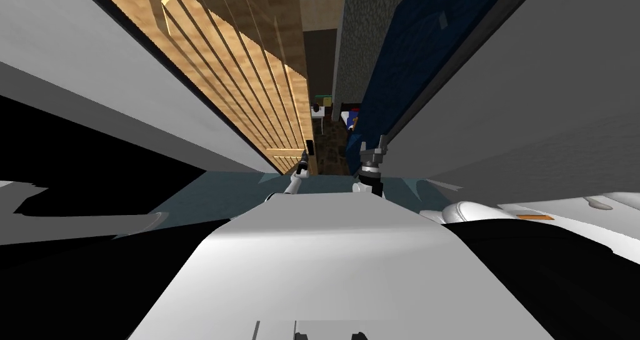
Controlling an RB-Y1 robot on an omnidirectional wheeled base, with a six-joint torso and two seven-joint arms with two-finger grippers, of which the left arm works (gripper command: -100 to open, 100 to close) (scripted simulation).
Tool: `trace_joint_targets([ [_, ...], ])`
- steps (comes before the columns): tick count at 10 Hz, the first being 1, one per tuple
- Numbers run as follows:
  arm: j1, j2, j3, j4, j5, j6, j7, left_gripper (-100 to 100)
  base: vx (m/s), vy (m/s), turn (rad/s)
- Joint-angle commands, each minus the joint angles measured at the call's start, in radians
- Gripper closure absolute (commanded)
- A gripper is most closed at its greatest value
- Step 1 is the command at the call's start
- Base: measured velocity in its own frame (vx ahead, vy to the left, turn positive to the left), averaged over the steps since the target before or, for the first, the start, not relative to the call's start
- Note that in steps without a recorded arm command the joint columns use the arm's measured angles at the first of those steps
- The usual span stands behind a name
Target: Push the door open
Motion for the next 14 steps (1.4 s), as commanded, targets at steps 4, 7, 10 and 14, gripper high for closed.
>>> trace_joint_targets([
  [4,0.000,0.051,0.006,0.005,0.003,-0.006,0.001,-100,0.153,-0.004,-0.020],
  [7,0.001,0.041,0.012,0.010,0.005,-0.011,0.002,-100,0.208,-0.017,-0.026],
  [10,0.001,0.021,0.014,0.007,0.006,-0.010,0.002,-100,0.167,-0.004,-0.017],
  [14,0.001,0.021,0.014,0.007,0.006,-0.010,0.002,100,-0.015,-0.001,-0.002],
])
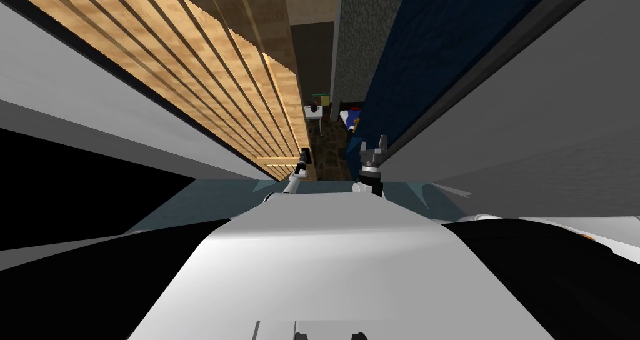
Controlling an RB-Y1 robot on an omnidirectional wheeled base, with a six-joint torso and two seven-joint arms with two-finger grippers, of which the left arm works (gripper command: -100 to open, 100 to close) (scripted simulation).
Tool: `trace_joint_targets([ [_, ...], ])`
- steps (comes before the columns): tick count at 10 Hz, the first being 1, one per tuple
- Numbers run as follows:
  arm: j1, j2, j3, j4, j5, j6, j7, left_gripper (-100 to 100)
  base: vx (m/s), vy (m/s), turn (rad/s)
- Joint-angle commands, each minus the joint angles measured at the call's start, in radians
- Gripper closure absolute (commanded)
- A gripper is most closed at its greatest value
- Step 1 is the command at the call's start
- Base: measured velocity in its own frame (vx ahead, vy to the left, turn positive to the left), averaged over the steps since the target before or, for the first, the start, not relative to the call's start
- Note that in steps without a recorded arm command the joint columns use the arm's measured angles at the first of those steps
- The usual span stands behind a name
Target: Push the door open
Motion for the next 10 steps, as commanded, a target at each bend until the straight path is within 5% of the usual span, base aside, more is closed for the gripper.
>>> trace_joint_targets([
  [1,0.003,-0.001,-0.001,0.001,0.000,-0.001,0.000,100,0.000,0.000,0.000],
  [10,0.001,0.051,0.050,0.006,0.014,0.001,-0.013,100,0.114,-0.051,0.026],
])
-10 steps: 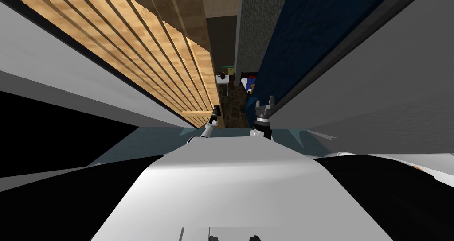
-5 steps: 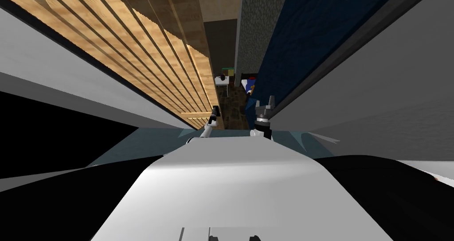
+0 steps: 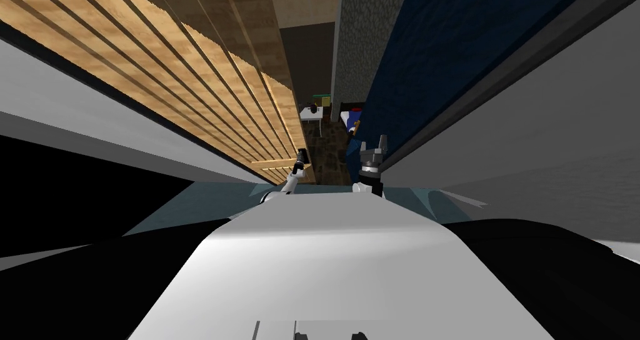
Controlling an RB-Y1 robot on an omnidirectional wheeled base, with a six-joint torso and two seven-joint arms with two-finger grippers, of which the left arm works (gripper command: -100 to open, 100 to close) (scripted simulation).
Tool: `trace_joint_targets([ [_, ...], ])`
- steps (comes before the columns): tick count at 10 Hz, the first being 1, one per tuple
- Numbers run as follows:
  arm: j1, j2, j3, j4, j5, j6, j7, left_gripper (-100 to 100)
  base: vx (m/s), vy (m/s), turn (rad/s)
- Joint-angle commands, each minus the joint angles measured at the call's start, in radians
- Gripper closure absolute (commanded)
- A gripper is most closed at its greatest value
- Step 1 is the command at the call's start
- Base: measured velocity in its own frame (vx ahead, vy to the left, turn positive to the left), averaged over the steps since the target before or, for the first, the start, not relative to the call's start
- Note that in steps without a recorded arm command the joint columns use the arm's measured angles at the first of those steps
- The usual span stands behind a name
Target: Push the door open
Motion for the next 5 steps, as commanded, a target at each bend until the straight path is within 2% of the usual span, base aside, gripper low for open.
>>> trace_joint_targets([
  [1,0.024,0.014,0.005,-0.050,0.001,0.021,0.001,100,0.058,-0.038,0.014],
  [2,0.024,0.024,0.020,-0.051,0.005,0.021,-0.003,100,0.105,-0.040,0.029],
  [5,0.025,0.039,0.047,-0.049,0.012,0.022,-0.010,100,0.170,-0.107,0.066],
])
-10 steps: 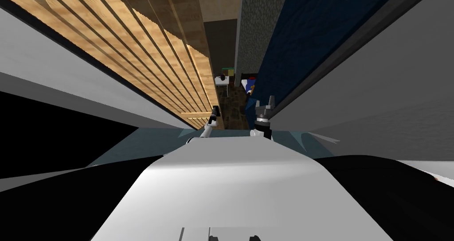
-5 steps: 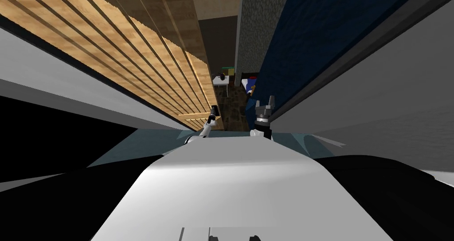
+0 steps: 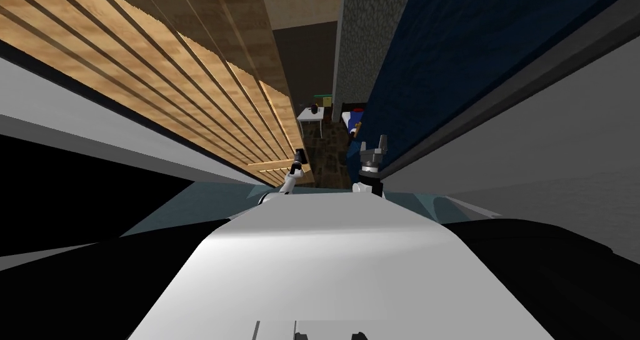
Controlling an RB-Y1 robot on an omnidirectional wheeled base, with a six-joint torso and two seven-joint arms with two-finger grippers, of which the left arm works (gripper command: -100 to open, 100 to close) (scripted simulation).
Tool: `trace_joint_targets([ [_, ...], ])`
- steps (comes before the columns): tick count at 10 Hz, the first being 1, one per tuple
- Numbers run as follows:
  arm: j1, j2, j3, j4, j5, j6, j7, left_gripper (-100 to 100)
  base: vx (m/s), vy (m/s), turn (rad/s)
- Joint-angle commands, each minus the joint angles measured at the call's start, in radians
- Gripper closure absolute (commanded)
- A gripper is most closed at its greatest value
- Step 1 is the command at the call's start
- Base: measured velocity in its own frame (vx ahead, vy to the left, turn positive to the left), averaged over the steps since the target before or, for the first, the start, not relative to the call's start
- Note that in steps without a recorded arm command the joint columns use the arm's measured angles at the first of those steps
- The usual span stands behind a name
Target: Push the door open
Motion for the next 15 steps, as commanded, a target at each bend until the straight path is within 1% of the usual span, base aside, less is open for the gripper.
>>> trace_joint_targets([
  [1,0.008,0.021,0.028,-0.022,0.007,-0.005,-0.005,100,0.196,-0.064,0.042],
  [2,0.008,0.021,0.028,-0.022,0.007,-0.005,-0.005,100,0.140,-0.046,0.016],
  [4,0.009,0.031,0.057,-0.020,0.015,-0.004,-0.012,100,0.172,-0.090,0.127],
  [5,0.009,0.031,0.057,-0.018,0.015,-0.004,-0.012,100,0.120,-0.071,0.076],
  [6,-0.003,0.027,0.054,0.007,0.016,-0.017,-0.010,-100,-0.074,-0.060,0.043],
  [8,-0.004,0.023,0.054,0.005,0.018,-0.014,-0.009,-100,-0.173,-0.079,0.019],
  [10,-0.006,0.016,0.054,0.003,0.020,-0.009,-0.007,-100,-0.224,-0.083,0.025],
  [12,-0.007,0.001,0.053,0.001,0.023,-0.004,-0.005,-100,-0.237,-0.104,0.038],
  [13,-0.008,0.006,0.054,0.003,0.022,-0.005,-0.006,-100,-0.088,-0.052,0.010],
  [15,-0.006,0.010,0.056,0.005,0.023,-0.012,-0.007,-100,0.120,0.001,-0.024],
])
